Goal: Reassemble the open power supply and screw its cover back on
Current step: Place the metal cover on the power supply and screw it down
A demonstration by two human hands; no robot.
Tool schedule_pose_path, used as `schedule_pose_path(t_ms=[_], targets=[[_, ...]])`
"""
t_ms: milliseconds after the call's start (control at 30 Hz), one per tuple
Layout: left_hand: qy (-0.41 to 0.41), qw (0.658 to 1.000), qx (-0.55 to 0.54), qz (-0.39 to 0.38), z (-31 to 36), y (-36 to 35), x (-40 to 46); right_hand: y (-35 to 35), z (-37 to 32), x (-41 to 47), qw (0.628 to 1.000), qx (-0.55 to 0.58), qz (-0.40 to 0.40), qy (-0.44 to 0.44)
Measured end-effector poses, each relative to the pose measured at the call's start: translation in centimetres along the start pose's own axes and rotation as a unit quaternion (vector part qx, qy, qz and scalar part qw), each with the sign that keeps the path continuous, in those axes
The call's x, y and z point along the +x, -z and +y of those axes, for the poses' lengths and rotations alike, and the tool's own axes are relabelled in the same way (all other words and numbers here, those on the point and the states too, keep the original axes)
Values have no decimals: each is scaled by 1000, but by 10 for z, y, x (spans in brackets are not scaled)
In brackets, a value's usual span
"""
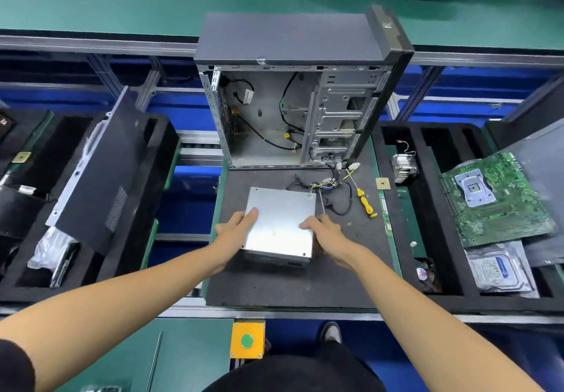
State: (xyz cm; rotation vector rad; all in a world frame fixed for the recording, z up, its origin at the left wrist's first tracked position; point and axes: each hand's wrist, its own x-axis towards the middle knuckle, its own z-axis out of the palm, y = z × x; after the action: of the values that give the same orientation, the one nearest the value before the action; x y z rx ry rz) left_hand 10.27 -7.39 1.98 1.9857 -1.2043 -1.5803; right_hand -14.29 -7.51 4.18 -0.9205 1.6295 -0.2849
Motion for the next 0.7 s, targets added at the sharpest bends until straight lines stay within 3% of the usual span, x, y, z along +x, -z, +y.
schedule_pose_path(t_ms=[133,233,333,500,700], targets=[[-23,999,-26,-41,-2,-2,4,-8,-1,3,999,-31,7,-5],[-39,999,-21,-26,1,-7,4,-16,-3,6,998,-44,53,2],[-32,999,-15,-23,-2,-10,6,-20,-3,6,998,-37,51,0],[-21,1000,0,12,-1,-12,10,-24,-4,4,998,52,47,5],[-33,998,31,40,5,-15,11,-33,-9,11,980,164,101,-48]])
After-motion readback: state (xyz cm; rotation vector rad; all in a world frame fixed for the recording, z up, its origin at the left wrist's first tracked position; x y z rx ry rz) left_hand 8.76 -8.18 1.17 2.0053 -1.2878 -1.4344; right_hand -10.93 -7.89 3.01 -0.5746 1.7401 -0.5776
